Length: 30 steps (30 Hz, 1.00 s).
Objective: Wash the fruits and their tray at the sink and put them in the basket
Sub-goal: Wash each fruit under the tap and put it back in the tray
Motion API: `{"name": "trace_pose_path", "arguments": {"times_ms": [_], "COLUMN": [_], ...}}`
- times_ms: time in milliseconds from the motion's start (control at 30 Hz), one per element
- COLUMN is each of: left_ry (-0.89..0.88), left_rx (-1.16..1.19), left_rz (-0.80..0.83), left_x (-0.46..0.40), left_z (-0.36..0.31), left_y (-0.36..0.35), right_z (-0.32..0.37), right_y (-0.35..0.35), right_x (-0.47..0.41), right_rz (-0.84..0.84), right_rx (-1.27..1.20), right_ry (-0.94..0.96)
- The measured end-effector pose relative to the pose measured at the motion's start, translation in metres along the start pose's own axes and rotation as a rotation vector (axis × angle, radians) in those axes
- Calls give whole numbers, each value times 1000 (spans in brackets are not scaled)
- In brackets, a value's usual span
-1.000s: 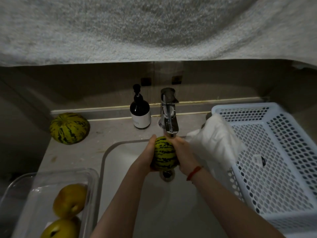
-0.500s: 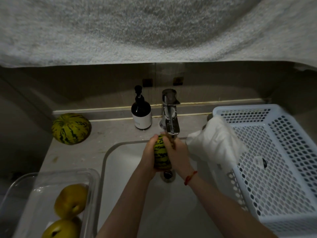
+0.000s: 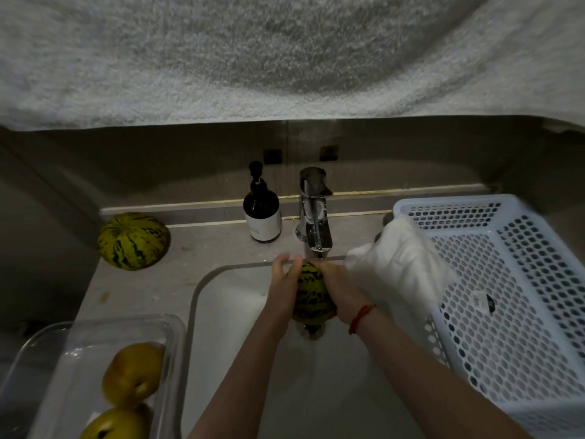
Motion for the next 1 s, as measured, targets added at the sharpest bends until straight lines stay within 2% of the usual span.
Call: {"name": "trace_pose_path", "arguments": {"times_ms": [100,167,233,367,467,667,700,733,800,867,933,1000], "left_ry": [-219,-256,-250,-130,-54,-30,3,81,288,404,486,534], "left_rx": [-150,-144,-91,113,163,262,306,411,654,724,682,682], "left_rz": [9,-21,-68,-208,-266,-337,-335,-289,-88,36,33,28], "left_x": [3,4,3,-1,-4,-3,-4,-6,-7,-6,-3,2], "left_z": [-17,-18,-15,-2,4,9,14,21,33,36,40,42], "left_y": [-4,-3,-1,6,7,15,16,12,-5,-13,-11,-12], "right_z": [-23,-28,-27,-4,8,20,28,41,61,59,50,43], "right_y": [-1,-6,-8,1,8,9,8,6,-8,-11,-4,6], "right_x": [0,2,2,1,8,8,10,17,34,32,24,19], "right_rz": [-12,14,31,-75,-154,-164,-184,-241,-242,-134,-45,-63], "right_rx": [-188,-212,-216,-17,112,415,537,679,906,946,777,593], "right_ry": [-252,-333,-337,-57,116,167,237,383,633,612,530,415]}}
Point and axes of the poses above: each hand's wrist, its own x-axis away from the middle knuckle, its own y-axis out of the back of the hand, z = x × y, the point moved 9 cm from there along -x, towards the middle knuckle, and after that the axes turned 3 degrees about x, right-handed, at the moved point
